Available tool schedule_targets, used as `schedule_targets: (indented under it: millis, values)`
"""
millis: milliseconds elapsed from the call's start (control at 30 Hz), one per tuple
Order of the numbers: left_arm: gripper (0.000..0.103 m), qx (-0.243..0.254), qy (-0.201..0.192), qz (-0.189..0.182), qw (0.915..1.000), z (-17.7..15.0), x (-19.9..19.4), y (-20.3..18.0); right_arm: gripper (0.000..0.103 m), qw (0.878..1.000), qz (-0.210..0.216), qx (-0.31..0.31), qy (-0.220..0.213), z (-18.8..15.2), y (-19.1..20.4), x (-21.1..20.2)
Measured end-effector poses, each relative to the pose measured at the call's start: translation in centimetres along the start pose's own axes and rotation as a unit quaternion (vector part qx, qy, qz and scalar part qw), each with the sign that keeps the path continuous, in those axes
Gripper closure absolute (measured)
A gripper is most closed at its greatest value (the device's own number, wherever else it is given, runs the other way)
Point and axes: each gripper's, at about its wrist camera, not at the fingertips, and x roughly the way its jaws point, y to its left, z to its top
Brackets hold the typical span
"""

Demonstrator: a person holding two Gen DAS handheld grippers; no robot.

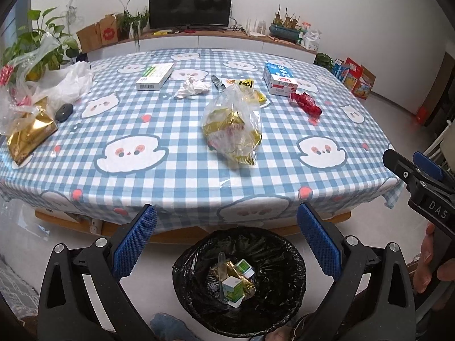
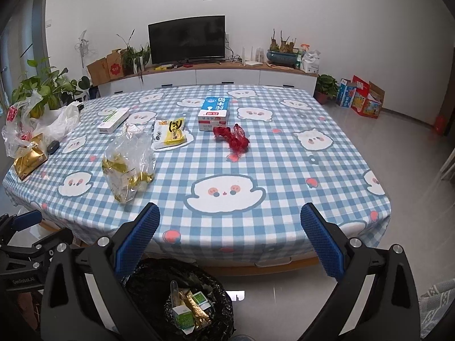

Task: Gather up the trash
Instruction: 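Raise both open tools from the bin back toward the table, then grasp the clear plastic bag with the left tool while the right tool grasps the red mesh net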

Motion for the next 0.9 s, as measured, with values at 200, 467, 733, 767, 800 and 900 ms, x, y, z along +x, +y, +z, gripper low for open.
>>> schedule_targets:
  millis: [200,467,733,767,800,900]
  values:
    - [0.006,0.000,0.001,0.005,1.0000,2.6,1.8,0.2,0.008,1.000,0.005,0.005,0.011,1.7,-0.6,2.3]
    - [0.006,0.000,0.005,0.010,0.9999,6.1,4.7,0.2,0.008,1.000,0.009,0.007,0.027,4.4,-0.8,6.2]
    - [0.006,-0.001,0.028,0.008,0.9996,9.0,8.5,0.0,0.008,0.999,0.004,0.003,0.045,7.0,-1.3,10.8]
    - [0.006,0.000,0.031,0.009,0.9995,9.3,9.0,-0.1,0.008,0.999,0.005,0.004,0.047,7.3,-1.4,11.4]
    - [0.006,0.002,0.037,0.009,0.9993,9.5,9.5,-0.2,0.008,0.999,0.005,0.006,0.052,7.7,-1.5,12.1]
    - [0.006,0.003,0.047,0.004,0.9989,10.4,10.6,-0.3,0.008,0.998,0.007,0.013,0.063,8.6,-1.6,13.9]
